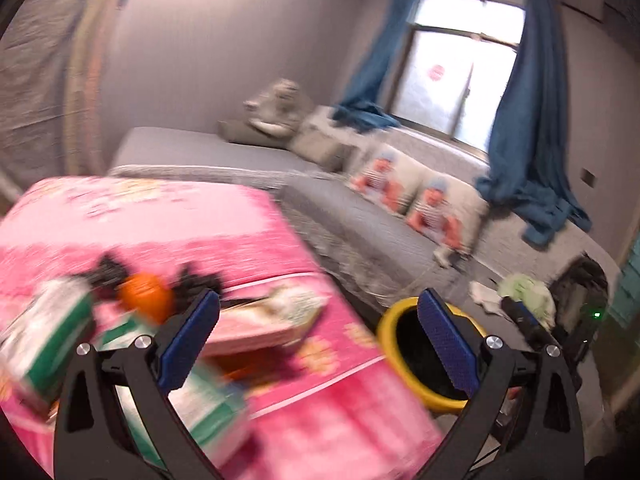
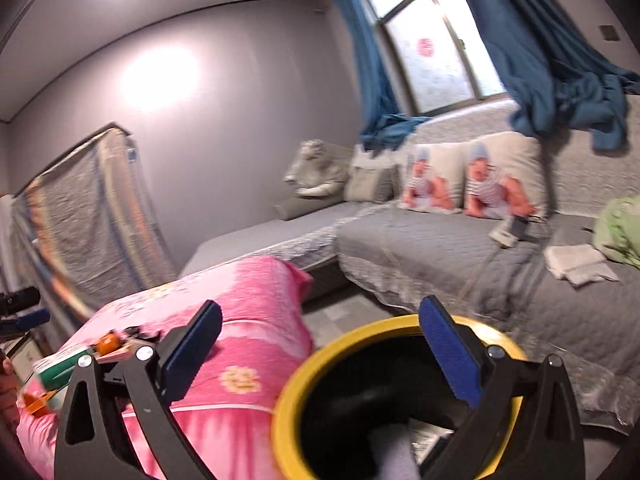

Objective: Collect trash
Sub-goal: 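Move both tools back over the bed toward the remaining trash, then grasp the white oil-branded bag with the left gripper while the right grasps the green-white bag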

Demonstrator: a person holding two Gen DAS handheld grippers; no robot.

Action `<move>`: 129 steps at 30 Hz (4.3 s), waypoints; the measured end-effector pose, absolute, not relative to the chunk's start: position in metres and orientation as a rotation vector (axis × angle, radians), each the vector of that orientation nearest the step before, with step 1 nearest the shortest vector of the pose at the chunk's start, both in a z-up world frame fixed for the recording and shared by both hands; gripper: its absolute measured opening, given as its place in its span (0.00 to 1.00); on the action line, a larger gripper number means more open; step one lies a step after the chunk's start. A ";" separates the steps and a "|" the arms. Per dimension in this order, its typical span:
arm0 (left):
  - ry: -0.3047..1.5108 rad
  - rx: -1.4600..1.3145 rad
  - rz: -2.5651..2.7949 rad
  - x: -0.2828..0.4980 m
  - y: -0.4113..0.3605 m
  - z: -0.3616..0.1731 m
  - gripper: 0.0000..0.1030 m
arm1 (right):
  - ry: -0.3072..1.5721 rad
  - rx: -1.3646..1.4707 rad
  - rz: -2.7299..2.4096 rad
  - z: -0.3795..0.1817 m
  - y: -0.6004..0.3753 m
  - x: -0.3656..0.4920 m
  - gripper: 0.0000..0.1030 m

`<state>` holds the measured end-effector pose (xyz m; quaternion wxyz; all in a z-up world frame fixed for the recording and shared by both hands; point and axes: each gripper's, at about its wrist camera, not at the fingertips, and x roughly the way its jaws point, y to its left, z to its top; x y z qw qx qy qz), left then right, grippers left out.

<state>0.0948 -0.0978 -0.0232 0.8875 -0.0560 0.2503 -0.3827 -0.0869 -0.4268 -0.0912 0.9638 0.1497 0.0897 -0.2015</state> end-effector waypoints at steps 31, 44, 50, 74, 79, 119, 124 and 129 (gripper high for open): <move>0.680 -0.060 -0.740 0.220 0.115 -0.084 0.92 | 0.340 0.188 0.048 -0.059 -0.303 0.037 0.92; 0.903 0.015 -0.755 0.275 0.078 -0.108 0.92 | 0.410 0.190 0.249 -0.046 -0.260 0.113 0.92; 1.011 0.075 -0.744 0.289 0.061 -0.126 0.92 | 0.412 0.195 0.263 -0.045 -0.262 0.114 0.92; 0.912 -0.155 -0.685 0.256 0.094 -0.120 0.44 | 0.657 -0.023 0.364 -0.066 -0.197 0.101 0.92; 0.777 -0.157 -0.623 0.225 0.110 -0.091 0.44 | 0.731 -0.060 0.423 -0.081 -0.176 0.088 0.92; 0.574 -0.164 -0.549 0.146 0.101 -0.039 0.46 | 0.855 -0.114 0.475 -0.116 -0.134 0.121 0.48; 0.557 -0.147 -0.557 0.137 0.093 -0.031 0.46 | 0.787 0.025 0.545 -0.082 -0.162 0.099 0.47; 0.544 -0.137 -0.593 0.126 0.078 -0.021 0.46 | 0.701 0.153 0.570 -0.051 -0.199 0.075 0.47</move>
